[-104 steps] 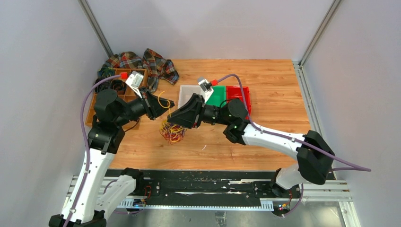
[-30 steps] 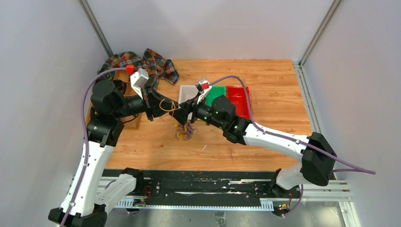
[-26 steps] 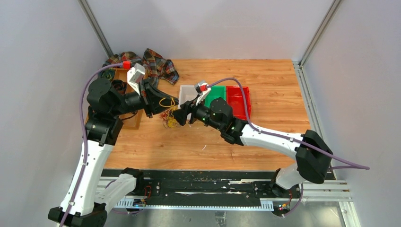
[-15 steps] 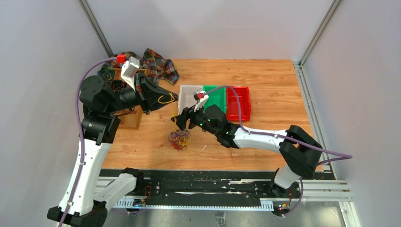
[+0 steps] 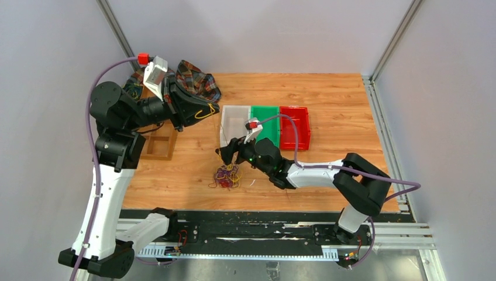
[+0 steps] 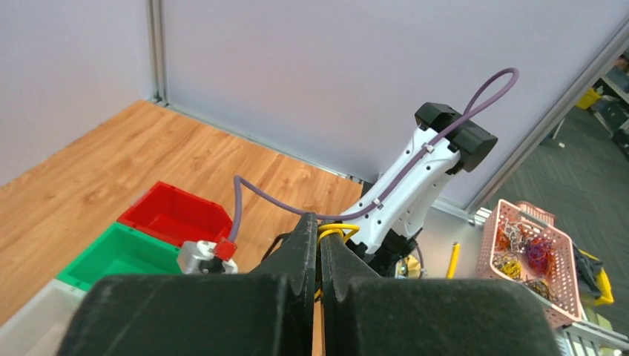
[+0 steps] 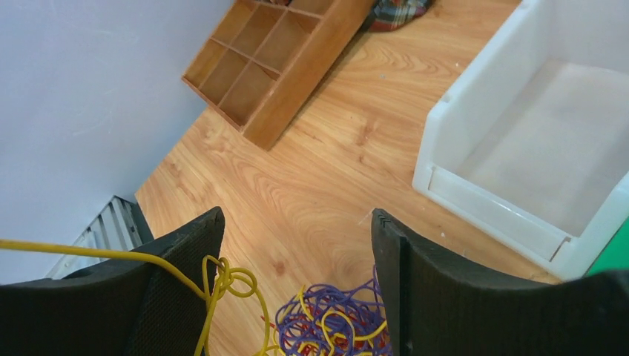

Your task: Untangle the cables

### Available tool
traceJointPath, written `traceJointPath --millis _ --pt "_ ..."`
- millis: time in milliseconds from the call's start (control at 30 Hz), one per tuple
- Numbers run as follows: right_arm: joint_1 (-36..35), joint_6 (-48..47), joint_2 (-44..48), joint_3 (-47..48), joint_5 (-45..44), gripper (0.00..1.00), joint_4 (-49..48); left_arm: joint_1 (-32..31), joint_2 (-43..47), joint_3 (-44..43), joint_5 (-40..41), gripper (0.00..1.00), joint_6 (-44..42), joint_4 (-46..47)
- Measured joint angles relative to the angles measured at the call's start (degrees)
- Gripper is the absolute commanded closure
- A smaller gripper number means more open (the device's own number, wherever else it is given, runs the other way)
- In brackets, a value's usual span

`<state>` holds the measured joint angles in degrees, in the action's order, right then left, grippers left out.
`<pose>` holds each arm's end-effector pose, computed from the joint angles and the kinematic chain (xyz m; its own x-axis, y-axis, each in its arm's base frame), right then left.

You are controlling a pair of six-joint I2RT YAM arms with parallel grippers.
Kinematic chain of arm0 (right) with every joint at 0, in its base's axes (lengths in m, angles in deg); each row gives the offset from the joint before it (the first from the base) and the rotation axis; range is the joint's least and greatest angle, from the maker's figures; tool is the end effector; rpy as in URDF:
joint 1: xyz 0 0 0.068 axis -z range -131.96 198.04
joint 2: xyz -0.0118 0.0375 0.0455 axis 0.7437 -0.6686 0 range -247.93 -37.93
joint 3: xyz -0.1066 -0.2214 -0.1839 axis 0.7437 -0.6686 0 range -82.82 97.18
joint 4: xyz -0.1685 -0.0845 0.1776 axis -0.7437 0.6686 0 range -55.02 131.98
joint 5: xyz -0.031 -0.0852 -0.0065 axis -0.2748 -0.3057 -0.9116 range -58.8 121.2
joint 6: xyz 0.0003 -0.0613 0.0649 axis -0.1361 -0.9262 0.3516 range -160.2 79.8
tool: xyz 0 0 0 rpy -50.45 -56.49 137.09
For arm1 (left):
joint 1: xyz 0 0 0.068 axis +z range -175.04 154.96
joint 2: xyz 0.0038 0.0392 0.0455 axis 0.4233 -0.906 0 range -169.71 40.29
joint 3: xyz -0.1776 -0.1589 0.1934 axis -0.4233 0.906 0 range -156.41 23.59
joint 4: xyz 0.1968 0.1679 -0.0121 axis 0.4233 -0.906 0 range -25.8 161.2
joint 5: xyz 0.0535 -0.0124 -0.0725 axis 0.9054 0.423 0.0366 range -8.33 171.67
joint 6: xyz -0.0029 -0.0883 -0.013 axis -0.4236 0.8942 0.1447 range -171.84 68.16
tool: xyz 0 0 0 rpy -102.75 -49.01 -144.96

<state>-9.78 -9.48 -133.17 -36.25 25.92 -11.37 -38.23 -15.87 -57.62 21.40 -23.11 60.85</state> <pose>0.2221 0.3393 0.2628 -0.4240 0.2812 -0.8609 -0.6715 0.5402 0.5071 0.1374 -0.1032 0.5478 -0.2308 -0.1907 -0.9541 0.9351 0.2275 -0.2717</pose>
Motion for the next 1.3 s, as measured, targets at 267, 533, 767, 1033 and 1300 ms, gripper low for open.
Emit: traceJointPath --millis 267,533,767,1033,1300 --pt "0.0 2.1 2.6 -3.8 -1.0 0.29 -7.4 0.0 -2.7 -8.9 5.6 0.99 -7.0 -4.4" --pt "0.0 2.2 6.6 -7.6 -2.0 0.25 -12.2 -0.1 -6.7 -16.2 18.2 1.00 -15.2 -10.3" --pt "0.0 -1.5 17.0 -11.1 1.1 0.29 -3.8 -0.1 0.7 -2.5 23.1 0.99 -19.9 -7.2" --pt "0.0 -2.1 19.7 -6.8 5.0 0.27 0.0 -0.1 2.4 0.7 22.1 0.99 -19.2 -6.4" --pt "0.0 -4.3 19.5 1.4 10.4 0.26 3.5 -0.1 4.5 3.2 22.9 0.99 -18.4 -7.0"
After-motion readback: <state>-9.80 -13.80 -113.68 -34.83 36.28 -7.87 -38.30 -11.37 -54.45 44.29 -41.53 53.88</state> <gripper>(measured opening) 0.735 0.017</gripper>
